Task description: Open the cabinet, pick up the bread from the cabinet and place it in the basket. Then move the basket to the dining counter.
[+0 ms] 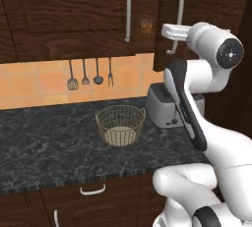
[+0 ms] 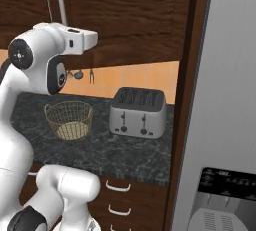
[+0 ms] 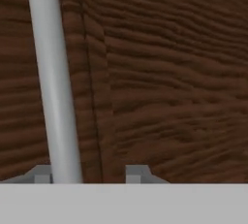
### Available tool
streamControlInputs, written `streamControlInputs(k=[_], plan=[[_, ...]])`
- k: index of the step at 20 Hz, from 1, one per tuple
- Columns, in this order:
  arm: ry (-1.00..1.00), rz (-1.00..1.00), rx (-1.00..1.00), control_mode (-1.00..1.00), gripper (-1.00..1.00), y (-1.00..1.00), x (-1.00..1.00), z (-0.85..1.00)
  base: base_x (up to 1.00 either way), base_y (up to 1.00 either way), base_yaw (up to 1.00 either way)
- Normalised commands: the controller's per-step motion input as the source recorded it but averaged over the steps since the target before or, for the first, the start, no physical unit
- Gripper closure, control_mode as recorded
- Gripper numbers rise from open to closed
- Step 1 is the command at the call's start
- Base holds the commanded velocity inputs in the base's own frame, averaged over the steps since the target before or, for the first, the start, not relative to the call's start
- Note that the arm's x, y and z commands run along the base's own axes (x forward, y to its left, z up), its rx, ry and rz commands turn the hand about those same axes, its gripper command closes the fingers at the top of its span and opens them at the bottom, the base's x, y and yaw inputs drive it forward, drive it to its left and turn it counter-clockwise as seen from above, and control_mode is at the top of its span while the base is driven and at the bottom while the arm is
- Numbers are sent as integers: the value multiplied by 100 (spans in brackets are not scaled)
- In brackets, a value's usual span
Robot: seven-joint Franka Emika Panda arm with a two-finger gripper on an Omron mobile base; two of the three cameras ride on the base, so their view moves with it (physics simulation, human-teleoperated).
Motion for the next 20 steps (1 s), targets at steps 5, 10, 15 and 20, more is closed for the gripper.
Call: streamControlInputs(k=[5,10,15,20], plan=[[9,-25,0,-100,100,-100,-87,0,0,0,0],[10,-9,2,-100,100,-100,-100,0,0,0,0],[2,-8,3,-100,100,-84,-100,0,0,0,0],[-32,-4,9,-100,100,55,-100,0,0,0,0]])
